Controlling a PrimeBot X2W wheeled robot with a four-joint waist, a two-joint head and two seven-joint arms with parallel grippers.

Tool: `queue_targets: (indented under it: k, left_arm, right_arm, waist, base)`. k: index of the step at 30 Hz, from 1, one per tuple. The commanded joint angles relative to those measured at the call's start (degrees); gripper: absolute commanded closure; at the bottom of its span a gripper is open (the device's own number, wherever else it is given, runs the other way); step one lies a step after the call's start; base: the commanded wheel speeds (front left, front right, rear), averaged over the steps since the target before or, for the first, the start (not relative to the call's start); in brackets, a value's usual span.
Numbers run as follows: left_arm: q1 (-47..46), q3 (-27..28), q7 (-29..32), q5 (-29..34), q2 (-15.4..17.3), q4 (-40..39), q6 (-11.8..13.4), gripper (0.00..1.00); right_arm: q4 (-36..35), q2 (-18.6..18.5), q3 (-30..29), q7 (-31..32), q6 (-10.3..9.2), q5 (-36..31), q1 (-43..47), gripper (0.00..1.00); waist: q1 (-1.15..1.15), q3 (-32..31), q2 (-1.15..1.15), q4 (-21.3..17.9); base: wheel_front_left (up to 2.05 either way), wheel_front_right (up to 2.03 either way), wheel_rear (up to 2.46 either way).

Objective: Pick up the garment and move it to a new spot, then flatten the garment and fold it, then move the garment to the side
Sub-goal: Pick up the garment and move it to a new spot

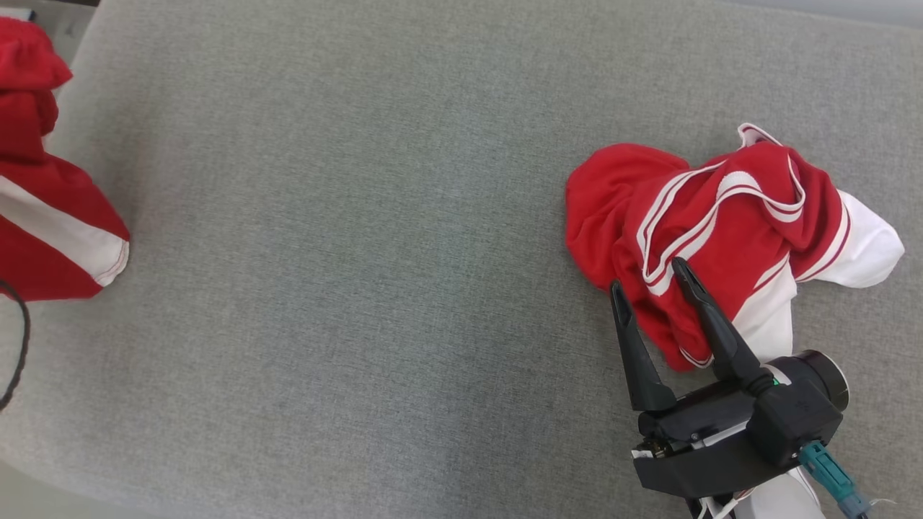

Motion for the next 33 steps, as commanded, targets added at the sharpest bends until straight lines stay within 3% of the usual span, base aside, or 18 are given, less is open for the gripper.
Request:
queue_targets:
  k: [1, 8, 19, 25, 26, 27, 33]
  left_arm:
    - [-0.4, 0.3, -0.2, 0.9, -0.7, 0.4, -0.3, 1.0]
    - [-0.1, 1.6, -0.2, 2.1, -3.6, 5.7, -2.3, 1.0]
    - [-0.3, -1.4, -0.1, 1.4, -8.1, 22.0, -4.6, 1.0]
    - [-1.5, -2.5, -0.1, 0.9, -7.9, 25.5, -5.0, 1.0]
    - [-1.5, -2.4, -0.2, 1.0, -7.6, 25.3, -5.1, 0.13]
    - [-1.5, -2.2, -0.2, 1.0, -7.4, 25.1, -4.9, 0.0]
    - [1.2, 1.0, -0.2, 3.2, -6.3, 18.6, -4.9, 0.0]
  right_arm:
    - [-0.2, -0.3, 0.1, 0.0, 0.2, -0.3, -0.2, 0.0]
    - [-0.6, -0.7, 0.3, 0.0, 0.2, -0.7, -0.8, 0.0]
    - [-0.9, -1.1, 0.7, 0.0, 0.2, -0.8, -1.3, 0.0]
    - [-0.6, -0.8, 0.9, 0.0, 0.2, -0.9, -1.7, 0.0]
    - [-0.6, -0.6, 0.8, 0.0, 0.2, -0.9, -1.7, 0.0]
    - [-0.5, -0.5, 0.8, 0.0, 0.2, -0.8, -1.6, 0.0]
    - [-0.5, 0.7, 1.3, 0.0, 0.2, 0.0, -0.9, 0.0]
  waist:
    - [0.0, 0.4, 0.0, -0.4]
    - [0.0, 1.5, 0.0, -1.9]
    - [0.0, 2.3, 0.0, -3.5]
    - [0.0, 1.8, 0.0, -4.1]
    - [0.0, 1.6, 0.0, -4.1]
    - [0.0, 1.3, 0.0, -4.1]
    - [0.0, -1.9, 0.0, -4.6]
  base:
    - [0.0, 0.0, 0.0]
    - [0.0, 0.0, 0.0]
    - [0.0, 0.0, 0.0]
    - [0.0, 0.0, 0.0]
    - [0.0, 0.0, 0.0]
    - [0.0, 0.0, 0.0]
    - [0.0, 0.0, 0.0]
